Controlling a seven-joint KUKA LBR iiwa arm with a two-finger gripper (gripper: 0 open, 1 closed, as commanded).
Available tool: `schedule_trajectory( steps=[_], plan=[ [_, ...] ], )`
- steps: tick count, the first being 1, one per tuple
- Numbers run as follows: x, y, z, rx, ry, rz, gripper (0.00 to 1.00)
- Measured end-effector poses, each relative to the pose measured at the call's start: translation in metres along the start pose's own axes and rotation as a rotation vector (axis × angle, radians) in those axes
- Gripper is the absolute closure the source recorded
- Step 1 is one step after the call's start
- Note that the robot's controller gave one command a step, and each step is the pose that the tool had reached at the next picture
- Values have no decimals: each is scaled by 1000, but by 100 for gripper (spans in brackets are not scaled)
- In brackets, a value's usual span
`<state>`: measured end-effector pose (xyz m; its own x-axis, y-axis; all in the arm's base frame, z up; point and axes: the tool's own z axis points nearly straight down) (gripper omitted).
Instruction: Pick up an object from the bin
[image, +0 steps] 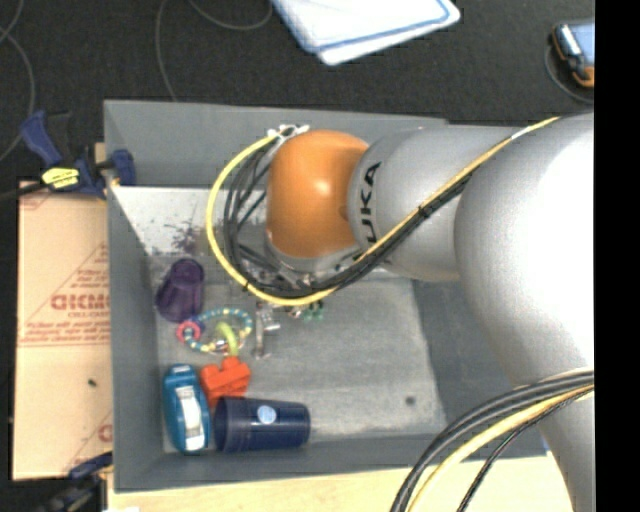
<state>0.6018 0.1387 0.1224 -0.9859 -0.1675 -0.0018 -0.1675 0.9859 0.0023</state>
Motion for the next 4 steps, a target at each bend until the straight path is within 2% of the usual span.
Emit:
schedule_trajectory(
  steps=[1, 2, 3, 4],
  plan=[
    [0, 17, 51, 5, -9, 56, 0],
    [-1, 29, 48, 0, -12, 366, 100],
    [-1, 29, 48, 0, -13, 366, 100],
    [-2, 32, -54, 1, -8, 337, 100]
  ],
)
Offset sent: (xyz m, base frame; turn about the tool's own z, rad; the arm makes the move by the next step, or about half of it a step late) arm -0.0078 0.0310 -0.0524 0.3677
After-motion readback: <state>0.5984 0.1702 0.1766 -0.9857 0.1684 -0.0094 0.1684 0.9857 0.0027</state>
